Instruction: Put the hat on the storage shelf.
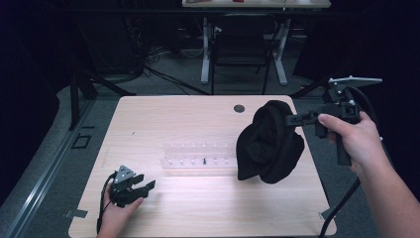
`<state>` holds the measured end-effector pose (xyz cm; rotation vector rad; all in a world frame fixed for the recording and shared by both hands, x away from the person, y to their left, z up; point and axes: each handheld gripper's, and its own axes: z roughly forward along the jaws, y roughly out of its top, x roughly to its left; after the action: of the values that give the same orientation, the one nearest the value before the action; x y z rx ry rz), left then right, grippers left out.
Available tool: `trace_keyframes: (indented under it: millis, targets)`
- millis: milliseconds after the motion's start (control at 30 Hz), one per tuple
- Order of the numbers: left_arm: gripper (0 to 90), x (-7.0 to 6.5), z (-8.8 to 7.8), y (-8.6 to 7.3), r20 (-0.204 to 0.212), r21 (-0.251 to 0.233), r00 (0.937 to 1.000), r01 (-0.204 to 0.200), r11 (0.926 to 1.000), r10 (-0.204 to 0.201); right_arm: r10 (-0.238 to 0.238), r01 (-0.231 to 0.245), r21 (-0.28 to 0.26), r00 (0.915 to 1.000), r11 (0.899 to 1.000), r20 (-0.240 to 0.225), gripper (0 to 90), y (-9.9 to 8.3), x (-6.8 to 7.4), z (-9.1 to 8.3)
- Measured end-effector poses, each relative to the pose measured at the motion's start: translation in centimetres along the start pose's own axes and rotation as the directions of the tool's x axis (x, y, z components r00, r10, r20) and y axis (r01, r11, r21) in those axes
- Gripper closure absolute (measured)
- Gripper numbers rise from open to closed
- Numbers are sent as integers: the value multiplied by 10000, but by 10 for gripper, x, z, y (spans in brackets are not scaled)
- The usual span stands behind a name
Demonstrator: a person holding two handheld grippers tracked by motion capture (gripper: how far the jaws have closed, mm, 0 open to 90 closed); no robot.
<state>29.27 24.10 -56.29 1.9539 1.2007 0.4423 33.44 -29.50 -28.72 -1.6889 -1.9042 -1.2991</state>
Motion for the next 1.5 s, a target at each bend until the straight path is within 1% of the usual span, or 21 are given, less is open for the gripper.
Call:
trace_keyframes:
  millis: [67, 267, 533, 667, 733, 833, 900, 1000, 1133, 1400, 1500]
  targets:
    - [451, 0, 0, 0, -8, -66, 10000, 40, 10000, -40, -31, 31, 7, 10000, 10000, -29, 886, 3, 2, 4]
    - [451, 1, 0, 0, -10, -55, 10000, 38, 10000, -38, -121, 122, 68, 9999, 9999, -98, 886, 9, 9, 16]
    - [451, 2, -1, 0, -21, -135, 10000, 89, 9999, -89, -99, 102, 108, 9995, 9999, -293, 886, 17, 17, 34]
    - [451, 2, -1, 1, -2, -131, 10000, 16, 9999, -16, -137, 143, 148, 9992, 9998, -376, 886, 22, 21, 44]
    - [451, 2, -1, 1, 14, -103, 10000, -14, 9999, 15, -204, 213, 239, 9991, 9995, -359, 886, 24, 24, 49]
    - [451, 3, -1, 1, 18, -71, 10000, -22, 10000, 22, -181, 188, 209, 9993, 9996, -337, 886, 27, 29, 57]
    - [451, 2, 0, 1, -9, -144, 10000, 16, 9999, -16, -218, 227, 239, 9991, 9995, -364, 886, 28, 31, 61]
    - [451, 2, -1, 1, 7, -122, 10000, -26, 9999, 26, -237, 246, 246, 9991, 9994, -364, 886, 31, 35, 69]
    - [451, 3, -1, 1, 12, -162, 10000, 24, 9999, -23, -240, 251, 332, 9991, 9991, -344, 886, 35, 39, 80]
    - [451, 3, -2, 1, 19, -178, 10000, 77, 9998, -76, -190, 204, 365, 9991, 9991, -383, 886, 40, 44, 97]
    - [451, 3, -2, 1, 30, -184, 10000, 83, 9998, -83, -252, 263, 387, 9993, 9989, -277, 886, 41, 46, 102]
